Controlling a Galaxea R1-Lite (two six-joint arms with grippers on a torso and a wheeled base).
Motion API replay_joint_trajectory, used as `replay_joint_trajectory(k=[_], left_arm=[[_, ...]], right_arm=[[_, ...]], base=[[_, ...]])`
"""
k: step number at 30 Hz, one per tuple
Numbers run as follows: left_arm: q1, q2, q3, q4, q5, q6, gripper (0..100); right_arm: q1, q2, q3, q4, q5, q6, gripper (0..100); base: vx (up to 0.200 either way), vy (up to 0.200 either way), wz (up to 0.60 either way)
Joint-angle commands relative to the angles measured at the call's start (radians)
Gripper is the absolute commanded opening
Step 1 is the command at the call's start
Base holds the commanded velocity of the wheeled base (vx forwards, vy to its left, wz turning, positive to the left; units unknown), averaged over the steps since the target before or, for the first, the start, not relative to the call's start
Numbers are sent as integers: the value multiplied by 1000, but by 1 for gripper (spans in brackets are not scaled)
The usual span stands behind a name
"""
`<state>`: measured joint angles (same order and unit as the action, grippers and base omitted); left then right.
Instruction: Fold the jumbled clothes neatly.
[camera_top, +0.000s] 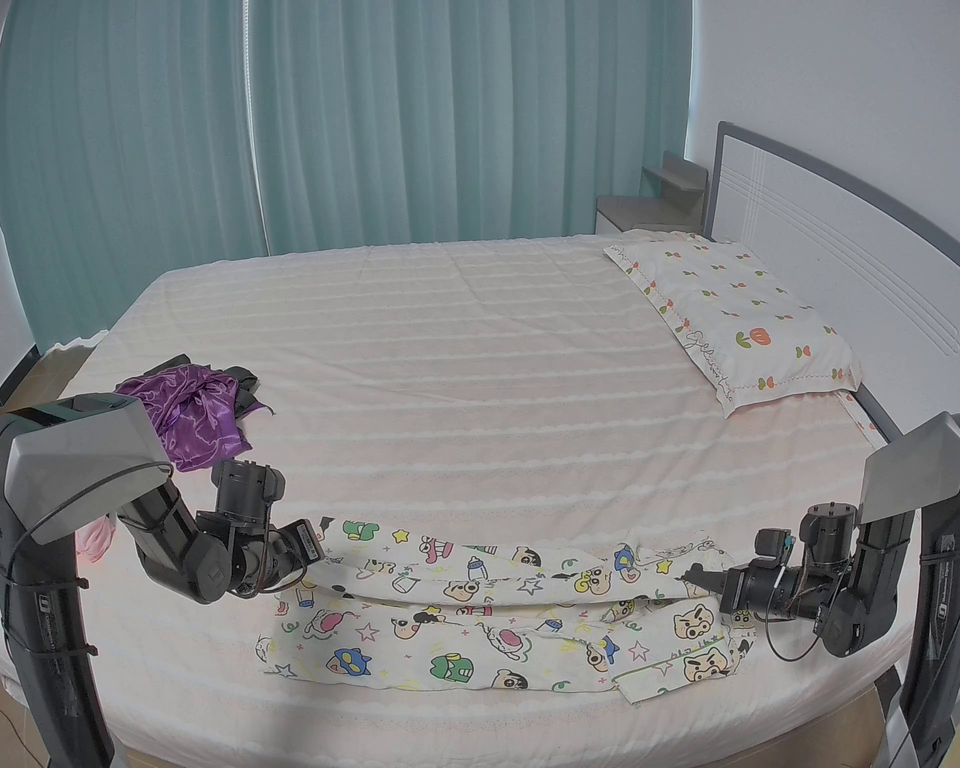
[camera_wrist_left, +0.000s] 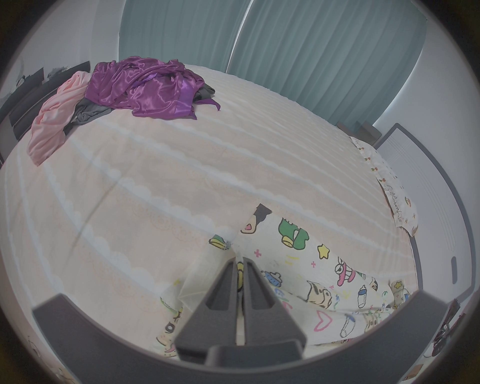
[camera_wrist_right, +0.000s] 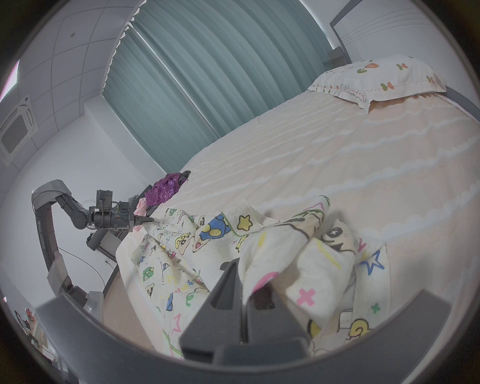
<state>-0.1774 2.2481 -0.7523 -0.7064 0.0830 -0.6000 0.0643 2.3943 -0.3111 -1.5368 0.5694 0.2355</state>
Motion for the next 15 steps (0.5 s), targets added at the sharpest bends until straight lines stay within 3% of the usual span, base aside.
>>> replay_joint_trajectory(k=[1,2,3,4,12,15], left_arm=[[-2,57,11,-13,1,-14,0],[-2,59,11,-13,1,-14,0],[-4,67,13,-13,1,-21,0],[-4,67,13,-13,1,-24,100],[4,65,24,-15,-3,-95,100],[9,59,28,-15,-9,-167,100]], right_arm=[[3,63,24,-14,-11,1,0],[3,63,24,-14,-11,1,0],[3,65,30,-11,-13,1,100],[3,65,30,-13,-13,1,100],[-9,43,53,-31,-51,10,100],[-35,-6,86,-34,-55,16,100]], base=[[0,0,0],[0,0,0],[0,0,0],[0,0,0],[0,0,0],[0,0,0]])
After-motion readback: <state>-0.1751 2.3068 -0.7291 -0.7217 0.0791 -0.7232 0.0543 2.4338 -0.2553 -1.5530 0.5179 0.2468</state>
